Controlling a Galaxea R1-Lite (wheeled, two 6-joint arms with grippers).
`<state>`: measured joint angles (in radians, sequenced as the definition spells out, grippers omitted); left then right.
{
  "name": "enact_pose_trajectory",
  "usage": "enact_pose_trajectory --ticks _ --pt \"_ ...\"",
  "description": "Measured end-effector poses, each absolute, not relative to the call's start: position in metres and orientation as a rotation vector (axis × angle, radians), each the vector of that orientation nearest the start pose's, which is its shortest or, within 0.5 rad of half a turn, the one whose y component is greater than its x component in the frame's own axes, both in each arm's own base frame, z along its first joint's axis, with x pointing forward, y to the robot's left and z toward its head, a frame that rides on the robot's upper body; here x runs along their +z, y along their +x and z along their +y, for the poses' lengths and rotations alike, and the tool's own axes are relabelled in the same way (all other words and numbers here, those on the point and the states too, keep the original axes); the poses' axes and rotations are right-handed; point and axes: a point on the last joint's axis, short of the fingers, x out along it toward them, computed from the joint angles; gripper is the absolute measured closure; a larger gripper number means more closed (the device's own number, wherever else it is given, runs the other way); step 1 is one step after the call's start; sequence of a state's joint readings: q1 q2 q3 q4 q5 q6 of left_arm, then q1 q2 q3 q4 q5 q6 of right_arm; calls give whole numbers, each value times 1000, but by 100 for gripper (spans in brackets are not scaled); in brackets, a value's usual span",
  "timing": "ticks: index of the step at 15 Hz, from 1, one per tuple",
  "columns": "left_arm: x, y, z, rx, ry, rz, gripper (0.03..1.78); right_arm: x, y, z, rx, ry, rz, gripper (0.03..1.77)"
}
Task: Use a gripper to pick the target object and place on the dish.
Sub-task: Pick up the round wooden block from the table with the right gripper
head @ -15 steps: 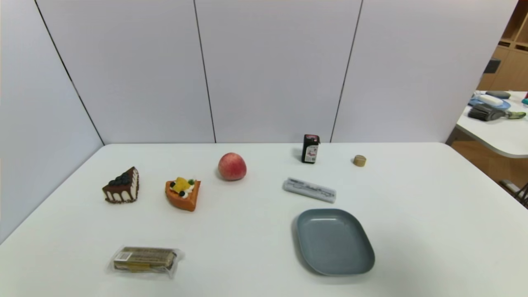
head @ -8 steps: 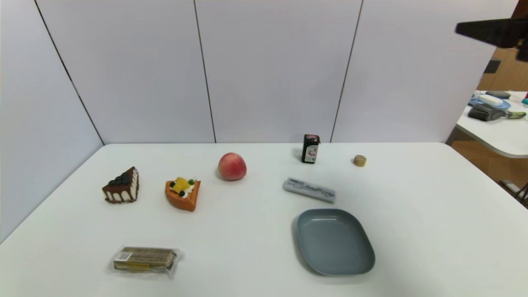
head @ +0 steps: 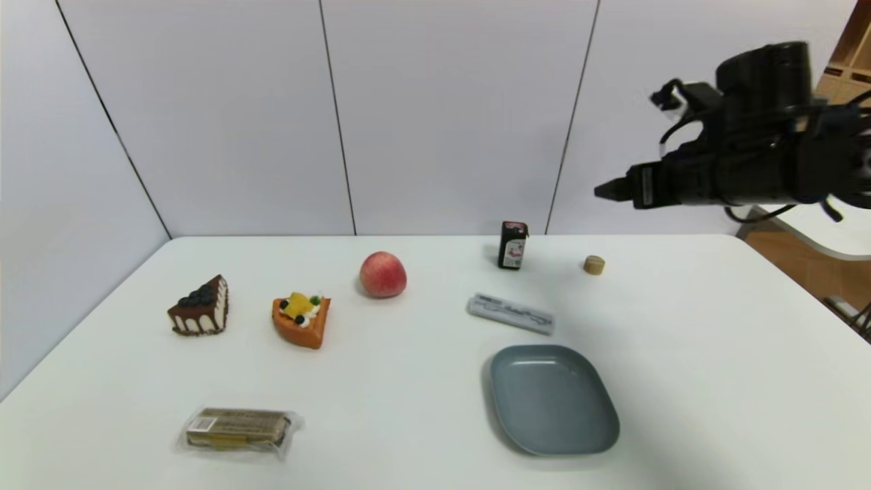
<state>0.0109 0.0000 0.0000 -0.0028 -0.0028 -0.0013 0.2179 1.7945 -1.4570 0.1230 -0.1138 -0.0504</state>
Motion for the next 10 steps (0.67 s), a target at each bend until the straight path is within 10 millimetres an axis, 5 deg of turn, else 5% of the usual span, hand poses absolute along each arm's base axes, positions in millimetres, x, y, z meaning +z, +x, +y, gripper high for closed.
enact_pose_trajectory --ticks 5,10 --pt "76 -23 0 8 -1 -3 12 211 380 83 80 -29 703 9" --pt "76 -23 0 9 -1 -3 12 190 407 71 34 14 754 9"
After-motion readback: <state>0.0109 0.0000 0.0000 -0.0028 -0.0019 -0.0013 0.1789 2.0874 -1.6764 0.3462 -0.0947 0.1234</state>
